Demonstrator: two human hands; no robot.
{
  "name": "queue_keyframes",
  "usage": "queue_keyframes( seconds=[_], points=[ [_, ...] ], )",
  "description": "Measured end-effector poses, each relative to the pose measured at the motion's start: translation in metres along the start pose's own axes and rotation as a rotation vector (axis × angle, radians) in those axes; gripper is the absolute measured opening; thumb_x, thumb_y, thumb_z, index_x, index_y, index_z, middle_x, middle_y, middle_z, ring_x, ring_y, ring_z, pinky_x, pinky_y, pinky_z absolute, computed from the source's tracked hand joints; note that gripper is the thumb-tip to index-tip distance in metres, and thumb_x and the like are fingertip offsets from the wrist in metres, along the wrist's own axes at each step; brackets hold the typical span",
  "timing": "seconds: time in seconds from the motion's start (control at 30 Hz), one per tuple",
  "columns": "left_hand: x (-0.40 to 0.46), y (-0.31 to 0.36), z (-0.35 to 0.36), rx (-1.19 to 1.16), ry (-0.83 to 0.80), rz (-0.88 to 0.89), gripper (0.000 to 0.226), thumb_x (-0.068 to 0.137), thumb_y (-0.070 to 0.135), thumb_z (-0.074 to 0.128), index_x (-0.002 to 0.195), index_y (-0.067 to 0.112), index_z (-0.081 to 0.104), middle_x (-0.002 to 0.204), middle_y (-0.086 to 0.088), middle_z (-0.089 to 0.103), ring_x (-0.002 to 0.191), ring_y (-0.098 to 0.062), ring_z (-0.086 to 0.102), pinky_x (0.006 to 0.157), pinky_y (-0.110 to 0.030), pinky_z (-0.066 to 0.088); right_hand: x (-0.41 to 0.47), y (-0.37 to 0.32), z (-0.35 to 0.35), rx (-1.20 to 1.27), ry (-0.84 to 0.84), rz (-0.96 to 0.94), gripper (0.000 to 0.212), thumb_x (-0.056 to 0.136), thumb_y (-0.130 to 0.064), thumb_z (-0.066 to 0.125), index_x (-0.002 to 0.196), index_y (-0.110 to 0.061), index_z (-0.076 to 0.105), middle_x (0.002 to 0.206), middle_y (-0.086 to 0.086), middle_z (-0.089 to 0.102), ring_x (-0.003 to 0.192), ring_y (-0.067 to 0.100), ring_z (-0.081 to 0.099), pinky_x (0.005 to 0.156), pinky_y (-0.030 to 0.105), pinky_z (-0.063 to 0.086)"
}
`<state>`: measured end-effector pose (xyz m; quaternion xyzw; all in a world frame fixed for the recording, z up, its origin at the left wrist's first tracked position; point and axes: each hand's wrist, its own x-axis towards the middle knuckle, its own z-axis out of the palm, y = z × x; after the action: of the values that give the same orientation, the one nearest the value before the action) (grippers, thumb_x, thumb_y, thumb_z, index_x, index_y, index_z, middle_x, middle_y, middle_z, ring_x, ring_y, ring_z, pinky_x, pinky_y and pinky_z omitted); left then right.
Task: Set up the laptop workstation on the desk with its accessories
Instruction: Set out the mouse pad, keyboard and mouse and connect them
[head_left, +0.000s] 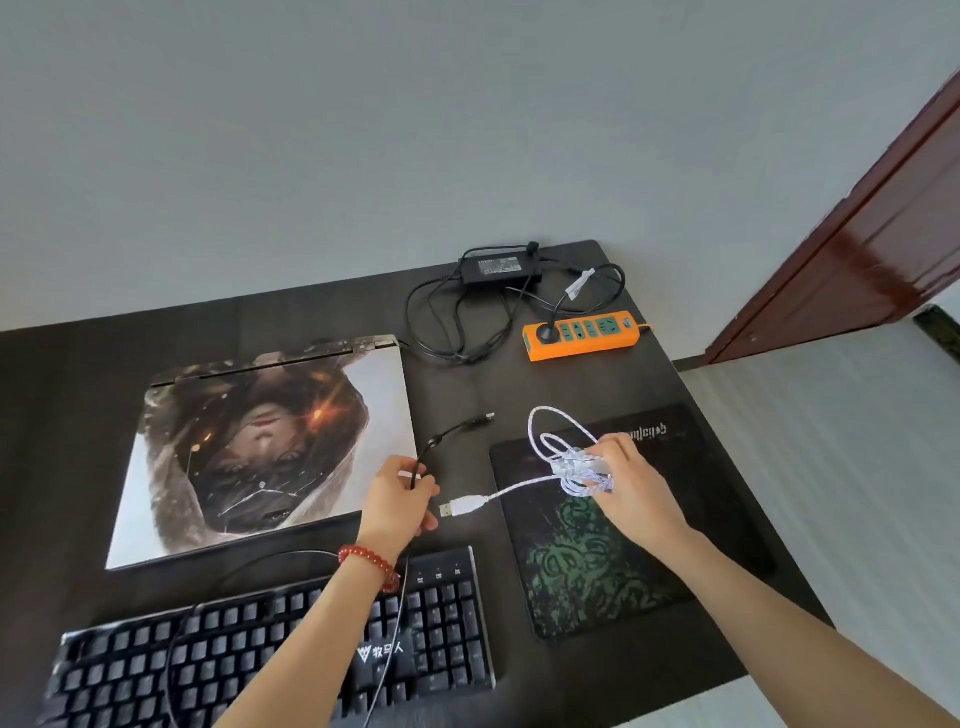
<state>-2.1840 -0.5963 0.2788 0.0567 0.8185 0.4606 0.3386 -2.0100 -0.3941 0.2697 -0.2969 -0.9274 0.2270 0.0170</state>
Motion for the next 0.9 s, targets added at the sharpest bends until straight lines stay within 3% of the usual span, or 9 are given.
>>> queue_keyframes(
  seconds=[0.1, 0.2, 0.33, 0.43, 0.5, 0.57, 0.67, 0.73, 0.9],
  points=[
    [-0.003, -0.014, 0.002, 0.294, -0.004, 0.045, 0.011, 0.091, 0.013, 0.048, 0.102, 0.013, 0.050, 0.088, -0.009, 0.063, 0.054, -0.023, 0.061, 0.053, -0.026, 0.050, -0.014, 0.025, 0.003, -0.168, 0.019, -0.098, 0.040, 0.058, 0.002, 0.080, 0.093, -0.006, 0.061, 0.104, 0.008, 0.060, 0.075, 0.021, 0.066, 0.057, 0.019, 0.046],
    [-0.010, -0.028, 0.003, 0.701, -0.069, 0.090, 0.035, 0.095, 0.028, 0.043, 0.127, 0.016, 0.045, 0.109, -0.011, 0.062, 0.097, -0.033, 0.061, 0.085, -0.038, 0.049, -0.032, 0.045, 0.011, -0.292, 0.014, -0.227, 0.047, 0.044, 0.001, 0.084, 0.086, -0.008, 0.063, 0.101, 0.008, 0.061, 0.089, 0.022, 0.066, 0.074, 0.024, 0.054],
    [-0.019, -0.042, 0.011, 0.968, -0.112, 0.151, 0.042, 0.098, 0.029, 0.035, 0.139, 0.023, 0.036, 0.126, -0.007, 0.046, 0.109, -0.029, 0.054, 0.089, -0.041, 0.048, -0.050, 0.063, 0.018, -0.390, -0.098, -0.243, 0.053, 0.041, -0.005, 0.086, 0.089, -0.013, 0.066, 0.104, 0.006, 0.065, 0.097, 0.024, 0.066, 0.086, 0.035, 0.054],
    [-0.021, -0.047, 0.020, 1.127, 0.024, 0.092, 0.049, 0.092, 0.027, 0.045, 0.139, 0.023, 0.032, 0.133, -0.005, 0.039, 0.120, -0.026, 0.042, 0.095, -0.042, 0.041, -0.061, 0.076, 0.018, -0.452, -0.174, -0.175, 0.065, 0.034, -0.010, 0.091, 0.095, -0.014, 0.069, 0.107, 0.005, 0.069, 0.101, 0.022, 0.067, 0.086, 0.038, 0.053],
    [-0.023, -0.044, 0.024, 1.099, 0.132, 0.105, 0.052, 0.089, 0.028, 0.051, 0.138, 0.021, 0.033, 0.136, -0.005, 0.037, 0.124, -0.028, 0.038, 0.098, -0.045, 0.036, -0.063, 0.081, 0.016, -0.418, -0.178, -0.151, 0.072, 0.036, -0.012, 0.092, 0.103, -0.013, 0.067, 0.113, 0.004, 0.067, 0.105, 0.022, 0.065, 0.088, 0.039, 0.051],
    [-0.023, -0.040, 0.038, 0.995, 0.153, 0.260, 0.047, 0.088, 0.025, 0.053, 0.134, 0.018, 0.042, 0.136, -0.007, 0.042, 0.125, -0.028, 0.038, 0.098, -0.048, 0.034, -0.064, 0.089, 0.011, -0.396, -0.206, -0.125, 0.072, 0.046, -0.013, 0.088, 0.113, -0.014, 0.063, 0.121, 0.002, 0.063, 0.113, 0.022, 0.061, 0.095, 0.039, 0.046],
    [-0.023, -0.034, 0.061, 0.914, 0.027, 0.446, 0.043, 0.090, 0.025, 0.050, 0.132, 0.019, 0.046, 0.136, -0.003, 0.047, 0.127, -0.024, 0.039, 0.101, -0.045, 0.033, -0.063, 0.093, 0.002, -0.324, -0.253, -0.155, 0.059, 0.074, -0.019, 0.067, 0.129, -0.017, 0.047, 0.141, 0.000, 0.045, 0.130, 0.018, 0.043, 0.112, 0.039, 0.026],
    [-0.025, -0.033, 0.082, 0.899, -0.099, 0.479, 0.045, 0.093, 0.030, 0.046, 0.137, 0.022, 0.040, 0.141, 0.002, 0.042, 0.131, -0.019, 0.034, 0.104, -0.041, 0.031, -0.064, 0.094, -0.006, -0.282, -0.268, -0.201, 0.052, 0.079, -0.020, 0.056, 0.129, -0.017, 0.044, 0.144, -0.001, 0.041, 0.134, 0.016, 0.037, 0.116, 0.035, 0.015],
    [-0.031, -0.031, 0.138, 0.893, -0.265, 0.410, 0.049, 0.093, 0.044, 0.043, 0.137, 0.024, 0.038, 0.138, 0.007, 0.044, 0.131, -0.016, 0.032, 0.104, -0.037, 0.028, -0.042, 0.086, -0.017, -0.061, -0.125, -0.063, 0.042, 0.086, -0.004, 0.051, 0.127, -0.013, 0.049, 0.125, 0.004, 0.059, 0.115, 0.021, 0.054, 0.101, 0.034, 0.043]
  ],
)
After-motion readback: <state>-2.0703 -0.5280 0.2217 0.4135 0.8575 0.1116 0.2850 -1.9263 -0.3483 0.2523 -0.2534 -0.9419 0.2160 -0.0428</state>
